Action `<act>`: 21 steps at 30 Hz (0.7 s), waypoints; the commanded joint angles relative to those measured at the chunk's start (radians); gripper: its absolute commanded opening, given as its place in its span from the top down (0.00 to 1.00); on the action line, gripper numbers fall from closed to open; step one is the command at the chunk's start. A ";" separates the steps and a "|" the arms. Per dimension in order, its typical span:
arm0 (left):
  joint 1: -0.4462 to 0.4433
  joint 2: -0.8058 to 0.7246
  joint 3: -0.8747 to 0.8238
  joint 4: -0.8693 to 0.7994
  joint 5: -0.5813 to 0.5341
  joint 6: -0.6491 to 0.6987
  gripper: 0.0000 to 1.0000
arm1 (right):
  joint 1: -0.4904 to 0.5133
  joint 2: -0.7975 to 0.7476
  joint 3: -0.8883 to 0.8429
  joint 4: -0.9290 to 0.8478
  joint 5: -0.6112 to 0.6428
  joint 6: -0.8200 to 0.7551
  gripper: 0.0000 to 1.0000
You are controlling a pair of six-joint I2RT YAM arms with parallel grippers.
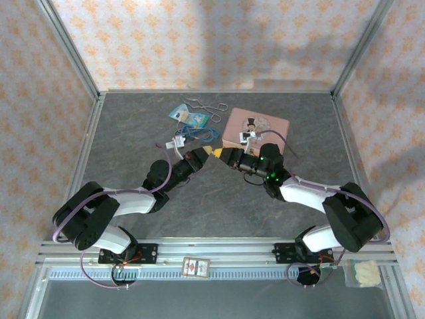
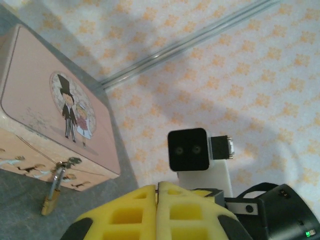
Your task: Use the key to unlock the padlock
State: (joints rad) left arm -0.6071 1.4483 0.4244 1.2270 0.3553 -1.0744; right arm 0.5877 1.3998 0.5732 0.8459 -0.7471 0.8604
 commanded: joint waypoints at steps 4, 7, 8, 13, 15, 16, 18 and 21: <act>-0.009 -0.016 0.013 0.039 -0.002 0.018 1.00 | 0.002 -0.014 0.046 -0.028 -0.008 -0.074 0.78; -0.008 -0.031 0.017 0.003 0.015 0.051 1.00 | -0.016 -0.064 0.055 -0.114 -0.003 -0.180 0.54; -0.008 -0.036 0.021 -0.013 0.026 0.061 1.00 | -0.025 -0.075 0.059 -0.133 -0.012 -0.206 0.52; -0.008 -0.053 0.037 -0.081 0.078 0.108 1.00 | -0.044 -0.090 0.072 -0.194 -0.094 -0.306 0.52; -0.009 -0.055 0.038 -0.084 0.092 0.111 1.00 | -0.045 -0.079 0.071 -0.187 -0.125 -0.314 0.54; -0.009 -0.055 0.040 -0.086 0.098 0.111 1.00 | -0.045 -0.071 0.068 -0.172 -0.144 -0.309 0.55; -0.009 -0.055 0.043 -0.085 0.103 0.110 1.00 | -0.045 -0.055 0.069 -0.153 -0.170 -0.299 0.58; -0.008 -0.057 0.045 -0.084 0.103 0.108 1.00 | -0.045 -0.043 0.066 -0.131 -0.189 -0.288 0.64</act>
State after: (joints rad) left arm -0.6090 1.4151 0.4427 1.1408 0.4301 -0.9932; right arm 0.5461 1.3460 0.6209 0.6788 -0.8814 0.5907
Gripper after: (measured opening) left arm 0.047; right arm 0.367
